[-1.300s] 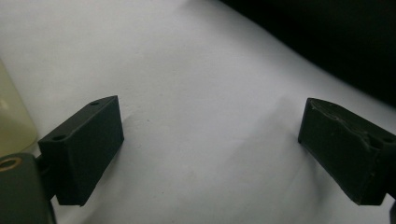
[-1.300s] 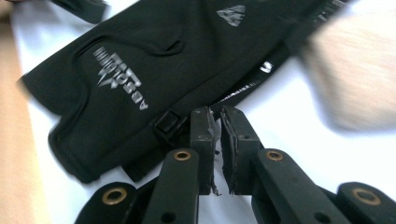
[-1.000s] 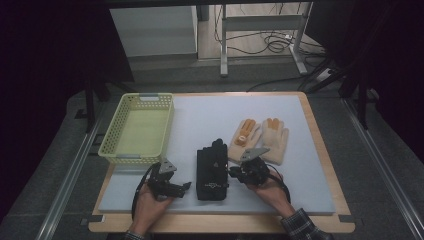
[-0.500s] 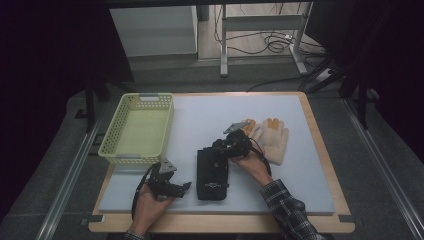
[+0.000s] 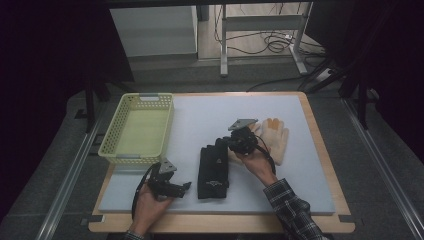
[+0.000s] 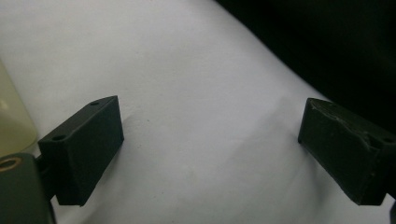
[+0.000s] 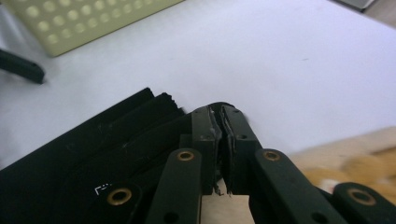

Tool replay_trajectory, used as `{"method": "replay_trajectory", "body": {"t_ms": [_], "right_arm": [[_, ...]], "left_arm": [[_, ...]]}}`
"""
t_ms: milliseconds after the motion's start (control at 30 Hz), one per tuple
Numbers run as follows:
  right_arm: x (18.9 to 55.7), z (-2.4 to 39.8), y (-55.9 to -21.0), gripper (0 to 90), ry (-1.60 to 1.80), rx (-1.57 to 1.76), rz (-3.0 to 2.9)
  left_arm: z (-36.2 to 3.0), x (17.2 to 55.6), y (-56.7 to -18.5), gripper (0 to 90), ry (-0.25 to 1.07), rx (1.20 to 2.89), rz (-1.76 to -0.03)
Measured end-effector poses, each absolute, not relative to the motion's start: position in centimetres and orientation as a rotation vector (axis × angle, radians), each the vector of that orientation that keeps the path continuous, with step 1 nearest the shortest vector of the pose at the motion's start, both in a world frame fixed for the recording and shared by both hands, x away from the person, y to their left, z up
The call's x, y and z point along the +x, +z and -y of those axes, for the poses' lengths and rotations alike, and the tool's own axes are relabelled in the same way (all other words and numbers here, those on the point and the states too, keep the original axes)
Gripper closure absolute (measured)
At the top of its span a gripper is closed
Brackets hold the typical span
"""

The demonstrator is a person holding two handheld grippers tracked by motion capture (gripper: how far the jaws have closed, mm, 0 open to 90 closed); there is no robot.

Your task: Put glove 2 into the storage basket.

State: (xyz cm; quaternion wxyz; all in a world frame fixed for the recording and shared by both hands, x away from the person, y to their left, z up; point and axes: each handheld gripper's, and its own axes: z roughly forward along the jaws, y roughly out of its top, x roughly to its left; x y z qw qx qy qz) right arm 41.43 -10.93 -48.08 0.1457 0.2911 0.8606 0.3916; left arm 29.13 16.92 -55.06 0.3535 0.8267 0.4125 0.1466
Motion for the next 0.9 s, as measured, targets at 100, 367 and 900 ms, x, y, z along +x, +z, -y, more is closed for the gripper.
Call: {"method": "replay_trajectory", "body": {"t_ms": [100,367,900], "right_arm": [[42.1,10.9,-48.9,82.9,1.111,0.852,-2.508],[41.5,12.1,-49.3,67.1,1.137,0.876,-2.496],[33.0,15.2,-52.4,81.8,1.175,0.757,-2.687]], "left_arm": [[-16.9,29.1,-55.1,6.7,0.378,2.135,-1.067],[-16.9,29.1,-55.1,6.7,0.378,2.138,-1.066],[-17.9,28.8,-55.0,5.5,0.392,2.141,-1.091]]}}
